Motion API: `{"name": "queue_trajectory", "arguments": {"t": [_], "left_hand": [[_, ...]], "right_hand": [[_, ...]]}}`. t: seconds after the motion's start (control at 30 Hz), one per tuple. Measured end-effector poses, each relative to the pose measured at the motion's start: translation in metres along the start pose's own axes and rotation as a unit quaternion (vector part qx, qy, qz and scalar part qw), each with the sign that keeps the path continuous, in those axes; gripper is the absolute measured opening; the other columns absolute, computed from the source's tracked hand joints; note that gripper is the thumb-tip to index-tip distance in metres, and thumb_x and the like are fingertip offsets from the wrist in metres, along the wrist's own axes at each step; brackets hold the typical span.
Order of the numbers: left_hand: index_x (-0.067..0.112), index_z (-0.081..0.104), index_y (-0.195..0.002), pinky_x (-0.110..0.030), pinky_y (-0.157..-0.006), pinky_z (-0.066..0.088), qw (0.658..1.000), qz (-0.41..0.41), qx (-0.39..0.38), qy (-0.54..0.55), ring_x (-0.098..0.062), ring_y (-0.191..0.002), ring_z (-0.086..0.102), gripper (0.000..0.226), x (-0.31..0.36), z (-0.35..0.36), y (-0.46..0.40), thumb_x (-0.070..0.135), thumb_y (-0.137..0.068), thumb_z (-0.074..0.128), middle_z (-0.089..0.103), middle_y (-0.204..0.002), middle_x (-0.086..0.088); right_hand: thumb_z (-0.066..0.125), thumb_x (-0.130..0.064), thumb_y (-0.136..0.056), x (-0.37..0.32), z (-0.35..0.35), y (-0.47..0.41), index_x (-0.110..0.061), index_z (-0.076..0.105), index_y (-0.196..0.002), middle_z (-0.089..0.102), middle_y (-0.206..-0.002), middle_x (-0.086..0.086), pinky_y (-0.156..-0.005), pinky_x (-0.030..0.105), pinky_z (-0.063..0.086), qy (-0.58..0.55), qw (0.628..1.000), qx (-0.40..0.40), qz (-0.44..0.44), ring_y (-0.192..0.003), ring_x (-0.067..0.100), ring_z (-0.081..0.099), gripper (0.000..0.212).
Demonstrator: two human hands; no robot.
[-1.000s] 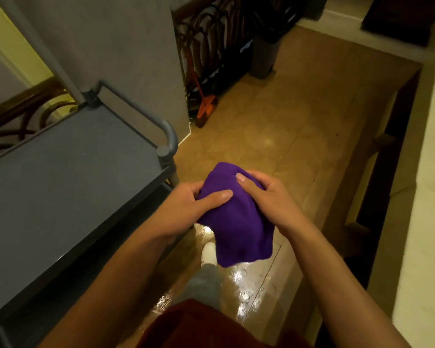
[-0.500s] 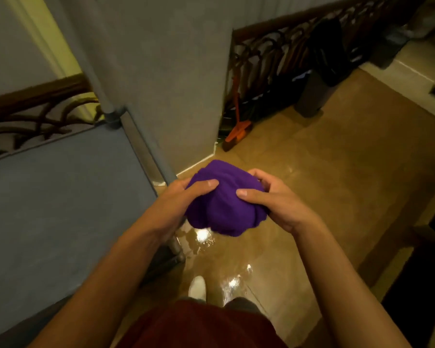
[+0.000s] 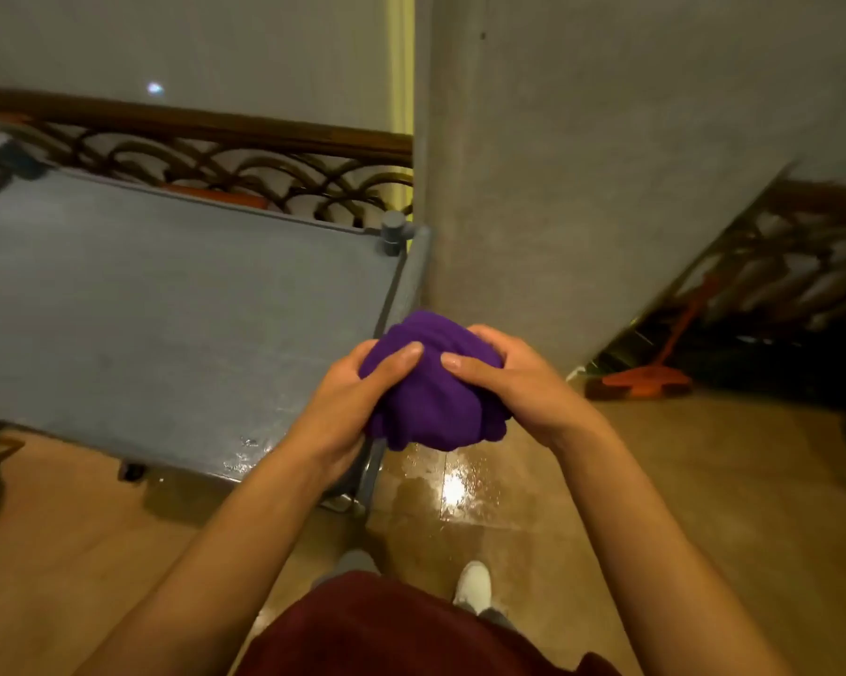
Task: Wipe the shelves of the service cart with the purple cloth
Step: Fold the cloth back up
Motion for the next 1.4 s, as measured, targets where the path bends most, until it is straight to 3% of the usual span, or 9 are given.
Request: {"name": "queue_trajectory", "arguments": {"t": [0.1, 0.33, 0.6, 0.8, 0.93, 1.0, 1.13, 1.23, 1.4], "left_hand": [[0.02, 0.06, -0.131, -0.032, -0.085, 0.059, 0.988, 0.019, 0.084, 0.131, -0.018, -0.111, 0.071, 0.077, -0.015, -0.008, 0.009, 0.045, -0.064, 0.089, 0.073, -0.122, -0.002], [0.063, 0.031, -0.142, -0.037, -0.098, 0.055, 0.96, 0.179, 0.213, 0.029, -0.008, -0.132, 0.055, 0.09, -0.005, -0.035, 0.008, 0.047, -0.073, 0.086, 0.045, -0.153, 0.012], [0.033, 0.055, -0.141, -0.041, -0.099, 0.056, 0.925, 0.173, 0.327, -0.083, -0.008, -0.124, 0.06, 0.055, -0.019, -0.071, -0.033, 0.025, -0.089, 0.073, 0.061, -0.138, 0.008], [0.028, 0.049, -0.147, -0.04, -0.105, 0.05, 0.904, 0.054, 0.369, -0.21, -0.019, -0.127, 0.057, 0.064, -0.03, -0.062, -0.064, 0.032, -0.088, 0.074, 0.057, -0.143, -0.006], [0.033, 0.066, -0.129, -0.044, -0.1, 0.047, 0.805, 0.032, 0.462, -0.372, -0.028, -0.118, 0.05, 0.053, -0.015, -0.058, -0.053, 0.053, -0.081, 0.073, 0.06, -0.121, -0.009], [0.028, 0.069, -0.124, -0.054, -0.103, 0.043, 0.759, 0.036, 0.488, -0.431, -0.035, -0.13, 0.044, 0.057, -0.011, -0.054, -0.049, 0.059, -0.077, 0.075, 0.056, -0.131, -0.015], [0.024, 0.056, -0.136, -0.066, -0.119, 0.018, 0.737, -0.031, 0.478, -0.478, -0.045, -0.152, 0.008, 0.077, -0.03, -0.038, -0.059, 0.066, -0.073, 0.072, 0.029, -0.159, -0.025], [0.025, 0.051, -0.14, -0.06, -0.118, 0.021, 0.703, -0.116, 0.51, -0.482, -0.044, -0.146, 0.03, 0.078, -0.043, -0.027, -0.06, 0.07, -0.079, 0.064, 0.045, -0.149, -0.021], [0.033, 0.038, -0.149, -0.063, -0.115, 0.023, 0.629, -0.204, 0.534, -0.527, -0.03, -0.132, 0.046, 0.077, -0.027, -0.008, -0.053, 0.072, -0.084, 0.055, 0.06, -0.133, -0.006]], "right_hand": [[0.08, -0.033, -0.084, -0.007, -0.009, -0.023, -0.022, 0.071, -0.114, 0.077, -0.112, 0.004, -0.083, 0.032, 0.06, -0.066, 0.997, 0.018, -0.018, -0.103, 0.021, 0.075, 0.033], [0.07, -0.018, -0.094, -0.001, 0.053, -0.087, -0.026, 0.059, -0.138, 0.071, -0.13, 0.002, -0.093, 0.033, 0.058, -0.134, 0.98, -0.145, 0.026, -0.12, 0.02, 0.068, 0.045], [0.079, -0.044, -0.082, -0.018, 0.042, -0.159, -0.034, 0.048, -0.146, 0.064, -0.135, -0.002, -0.098, 0.044, 0.057, 0.234, 0.964, -0.067, -0.104, -0.118, 0.014, 0.065, 0.072], [0.063, -0.058, -0.089, -0.027, 0.043, -0.191, -0.036, 0.064, -0.122, 0.071, -0.113, -0.007, -0.1, 0.045, 0.045, 0.508, 0.825, -0.072, -0.236, -0.109, 0.02, 0.059, 0.04], [0.058, -0.057, -0.093, -0.015, 0.041, -0.205, -0.032, 0.071, -0.116, 0.06, -0.134, -0.003, -0.108, 0.045, 0.034, 0.57, 0.771, -0.099, -0.268, -0.126, 0.024, 0.05, 0.036], [0.056, -0.056, -0.094, -0.013, 0.038, -0.206, -0.029, 0.069, -0.117, 0.047, -0.152, 0.001, -0.116, 0.05, 0.028, 0.559, 0.77, -0.119, -0.284, -0.142, 0.025, 0.038, 0.038], [0.05, -0.061, -0.094, -0.005, 0.055, -0.185, -0.036, 0.046, -0.146, 0.038, -0.16, -0.003, -0.119, 0.045, 0.023, 0.524, 0.711, -0.327, -0.335, -0.147, 0.018, 0.036, 0.058], [0.056, -0.063, -0.089, 0.004, 0.056, -0.183, -0.038, 0.036, -0.153, 0.045, -0.155, -0.007, -0.119, 0.042, 0.023, 0.588, 0.597, -0.413, -0.358, -0.14, 0.017, 0.043, 0.072], [0.066, -0.062, -0.084, -0.012, 0.062, -0.185, -0.037, 0.036, -0.152, 0.05, -0.149, -0.007, -0.116, 0.045, 0.031, 0.59, 0.558, -0.455, -0.366, -0.135, 0.019, 0.047, 0.078]]}}
Point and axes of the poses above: each hand's wrist, its own y-axis away from the middle knuckle, its own z-axis out of the palm, x = y × z, the point moved 10 cm from there along -y, towards the middle knuckle
